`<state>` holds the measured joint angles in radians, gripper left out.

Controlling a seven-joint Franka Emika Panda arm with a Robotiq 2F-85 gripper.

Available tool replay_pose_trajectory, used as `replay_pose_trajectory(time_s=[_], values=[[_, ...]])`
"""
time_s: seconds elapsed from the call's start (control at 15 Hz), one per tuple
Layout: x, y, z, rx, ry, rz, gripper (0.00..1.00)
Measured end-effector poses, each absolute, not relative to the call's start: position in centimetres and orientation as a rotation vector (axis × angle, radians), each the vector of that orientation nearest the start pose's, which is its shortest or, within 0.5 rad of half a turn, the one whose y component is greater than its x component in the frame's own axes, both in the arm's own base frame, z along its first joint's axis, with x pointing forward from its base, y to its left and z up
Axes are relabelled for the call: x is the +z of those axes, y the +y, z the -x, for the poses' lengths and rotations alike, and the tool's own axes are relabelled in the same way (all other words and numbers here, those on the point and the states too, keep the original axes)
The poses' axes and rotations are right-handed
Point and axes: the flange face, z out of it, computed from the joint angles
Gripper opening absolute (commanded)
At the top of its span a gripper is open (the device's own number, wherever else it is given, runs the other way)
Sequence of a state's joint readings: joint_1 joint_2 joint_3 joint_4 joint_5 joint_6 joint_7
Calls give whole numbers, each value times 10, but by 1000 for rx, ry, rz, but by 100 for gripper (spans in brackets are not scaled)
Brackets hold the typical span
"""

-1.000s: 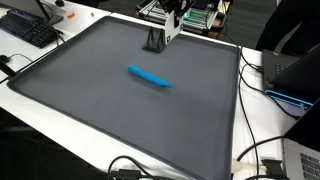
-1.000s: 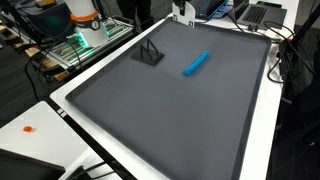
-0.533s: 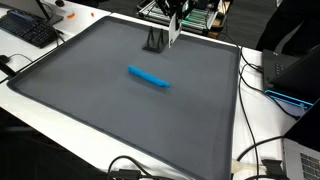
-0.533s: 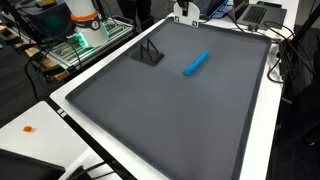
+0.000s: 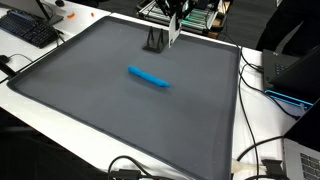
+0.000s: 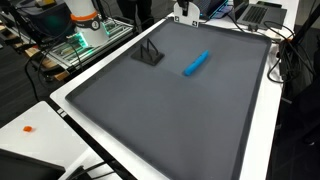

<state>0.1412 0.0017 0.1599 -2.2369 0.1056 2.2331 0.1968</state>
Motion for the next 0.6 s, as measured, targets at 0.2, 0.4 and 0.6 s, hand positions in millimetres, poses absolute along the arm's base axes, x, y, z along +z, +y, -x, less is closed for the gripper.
replay_pose_trajectory(time_s=[0.2,0.4,0.6], values=[[371,164,-505,27,-79,3057,1],[370,179,-524,9,-134,3060,1],[357,192,-549,4,-209,3090,1]])
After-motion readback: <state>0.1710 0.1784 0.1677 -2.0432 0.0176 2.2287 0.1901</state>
